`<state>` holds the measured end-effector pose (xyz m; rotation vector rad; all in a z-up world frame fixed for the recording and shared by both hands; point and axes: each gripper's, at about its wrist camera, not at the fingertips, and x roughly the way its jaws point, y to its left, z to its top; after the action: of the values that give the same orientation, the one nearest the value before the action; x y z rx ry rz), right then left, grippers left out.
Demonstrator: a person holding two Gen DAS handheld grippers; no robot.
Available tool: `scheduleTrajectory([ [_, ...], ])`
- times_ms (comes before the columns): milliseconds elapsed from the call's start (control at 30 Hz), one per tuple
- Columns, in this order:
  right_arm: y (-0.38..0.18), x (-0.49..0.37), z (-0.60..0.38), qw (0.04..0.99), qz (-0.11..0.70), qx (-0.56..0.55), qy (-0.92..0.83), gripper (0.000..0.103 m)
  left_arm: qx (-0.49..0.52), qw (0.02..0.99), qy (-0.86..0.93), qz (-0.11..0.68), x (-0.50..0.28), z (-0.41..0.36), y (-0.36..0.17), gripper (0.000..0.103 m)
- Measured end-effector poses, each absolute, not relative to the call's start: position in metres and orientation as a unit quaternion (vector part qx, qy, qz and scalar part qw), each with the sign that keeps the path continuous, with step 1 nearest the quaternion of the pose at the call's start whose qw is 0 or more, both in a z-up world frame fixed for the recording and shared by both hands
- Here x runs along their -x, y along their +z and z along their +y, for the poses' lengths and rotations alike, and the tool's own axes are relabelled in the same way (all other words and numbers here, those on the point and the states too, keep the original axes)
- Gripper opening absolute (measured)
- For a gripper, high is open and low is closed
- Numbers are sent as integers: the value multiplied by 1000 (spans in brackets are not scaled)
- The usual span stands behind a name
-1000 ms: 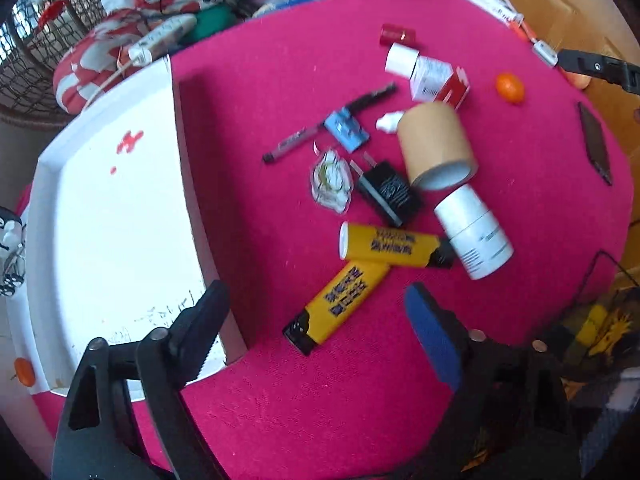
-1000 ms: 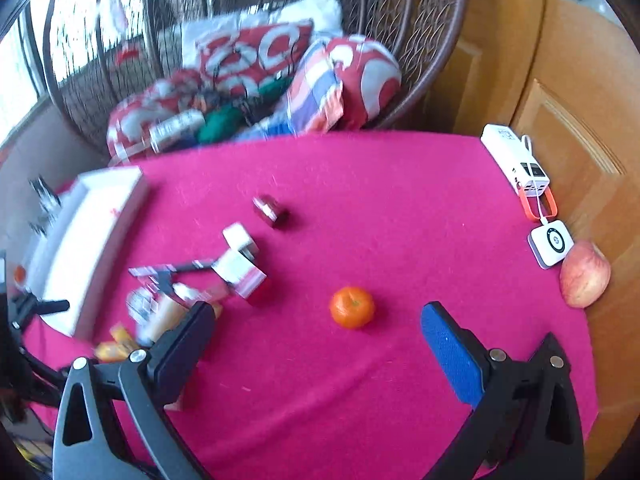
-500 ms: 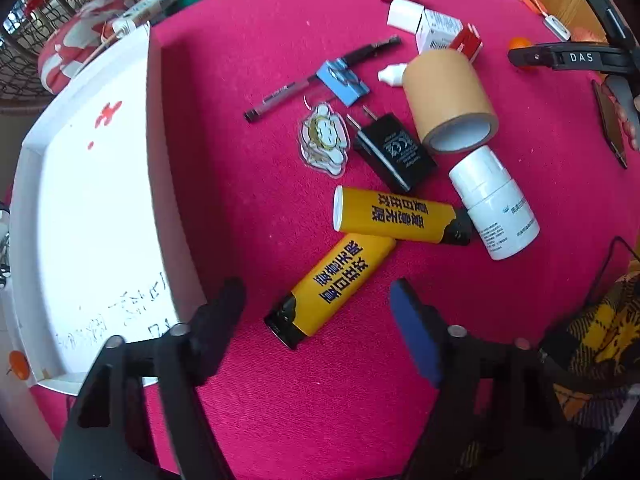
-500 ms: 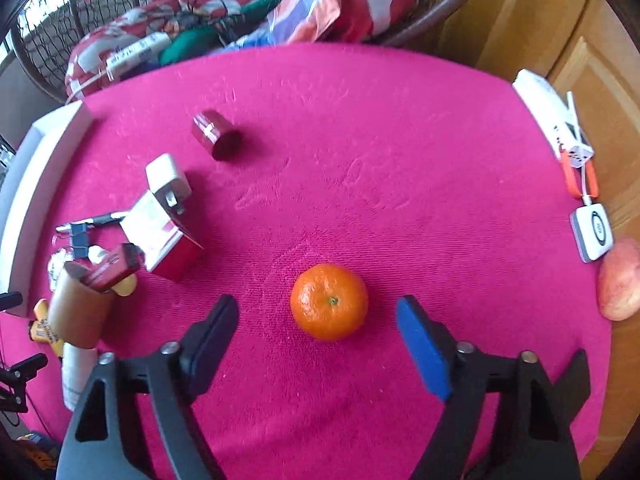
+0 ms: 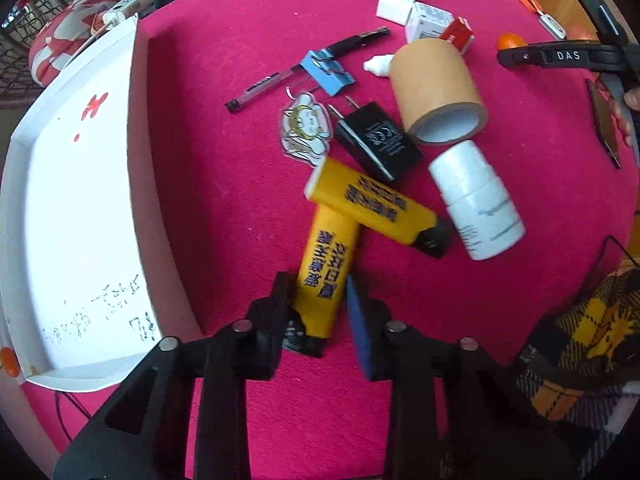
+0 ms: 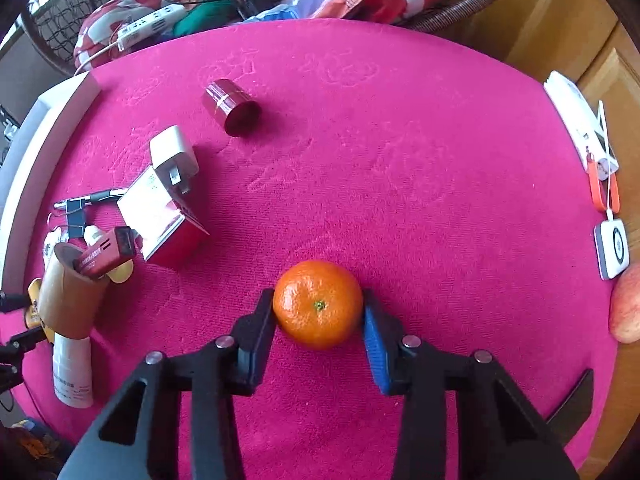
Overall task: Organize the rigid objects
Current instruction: 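Grasp the yellow lighter with the left tool while the right tool grasps the orange, then carry the lighter and the orange over the white tray with both tools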
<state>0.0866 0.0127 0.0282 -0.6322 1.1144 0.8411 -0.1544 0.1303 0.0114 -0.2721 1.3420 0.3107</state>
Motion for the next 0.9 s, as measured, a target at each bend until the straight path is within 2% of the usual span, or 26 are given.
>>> scheduleTrajectory([
  [133,42,-87,-3,726,515,245,384,40,137,772,141,604,159,124,21,24],
  [433,101,-67,-12,751,472,180,425,40,170,790,151,570,176,128,41,24],
  [900,175,-39,7,764,395,138,492,40,156,850,177,472,177,139,117,24],
])
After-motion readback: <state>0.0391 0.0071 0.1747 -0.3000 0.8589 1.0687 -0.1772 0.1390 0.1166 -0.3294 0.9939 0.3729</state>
